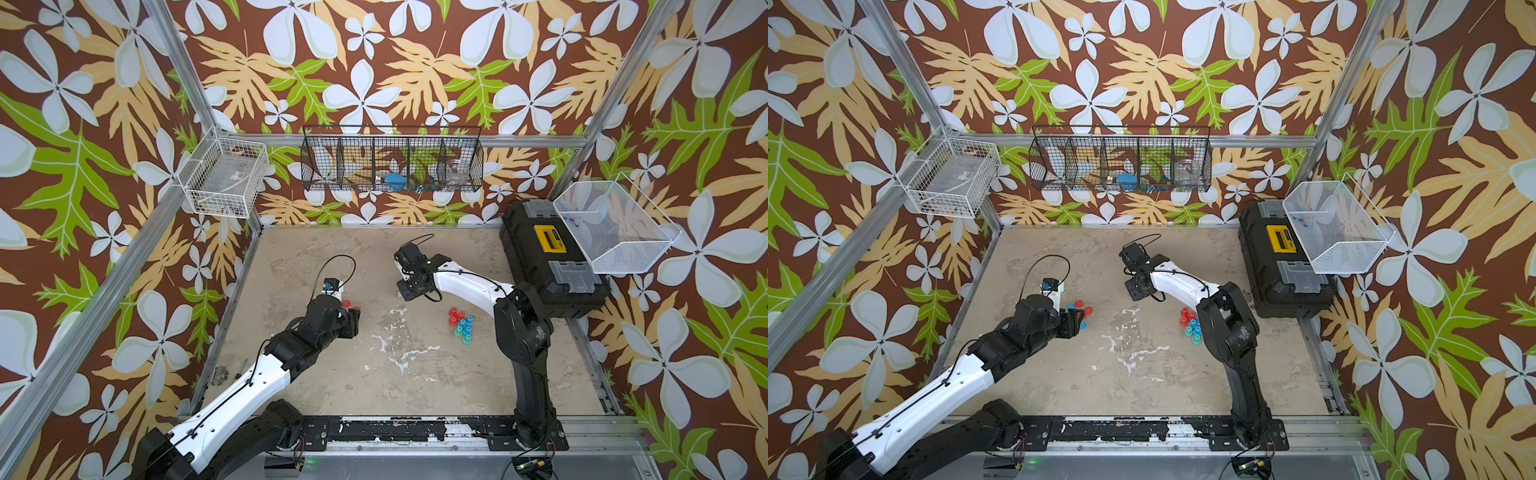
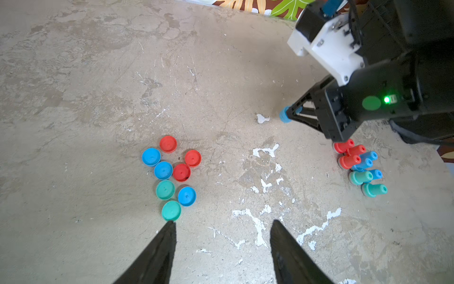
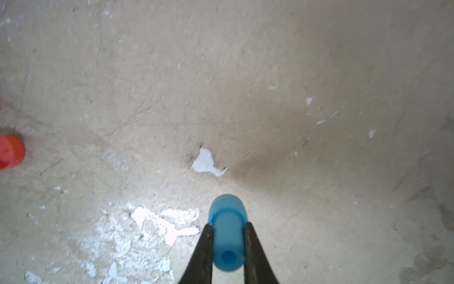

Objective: Close the stamp cap
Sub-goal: Place the stamp at the center of the board.

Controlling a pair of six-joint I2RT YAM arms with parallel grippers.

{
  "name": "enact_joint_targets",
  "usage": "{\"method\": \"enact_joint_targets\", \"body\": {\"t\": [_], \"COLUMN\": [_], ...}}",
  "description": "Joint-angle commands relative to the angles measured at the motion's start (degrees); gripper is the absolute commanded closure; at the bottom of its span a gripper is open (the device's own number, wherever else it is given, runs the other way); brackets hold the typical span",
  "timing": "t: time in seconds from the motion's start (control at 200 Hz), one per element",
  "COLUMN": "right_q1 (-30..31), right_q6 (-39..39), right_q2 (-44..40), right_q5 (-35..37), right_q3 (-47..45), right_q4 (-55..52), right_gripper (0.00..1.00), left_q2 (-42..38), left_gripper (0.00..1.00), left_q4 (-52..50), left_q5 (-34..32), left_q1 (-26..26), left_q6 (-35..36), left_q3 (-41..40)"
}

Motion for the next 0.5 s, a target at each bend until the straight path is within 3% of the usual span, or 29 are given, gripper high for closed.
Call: {"method": "enact_joint_targets", "body": {"t": [0.0,0.36,0.495], "right_q1": [-1.61,-5.18,-5.79], "right_q6": [-1.75,-3.32,-3.46], "right_q2": [3.06,19.69,23.47], "right_q5": [0.52,-0.42,-0.89], "right_q3": [5.69,33.59,38.63], "right_q4": [-3.85,-12.79,-13.36], "right_gripper": [0.92,0.92,0.91], "left_q2": [0.12,0.57,0.73], "left_gripper": [0.37,0.37,0.37], "left_q4": [0.16,0.02,0.02], "left_q5": [0.29,0.29,0.38], "left_q1": [0.14,0.14,0.21], "left_q6": [-0.42,-0.39,-0.34], "left_q3": [0.03,0.04,0.04]}}
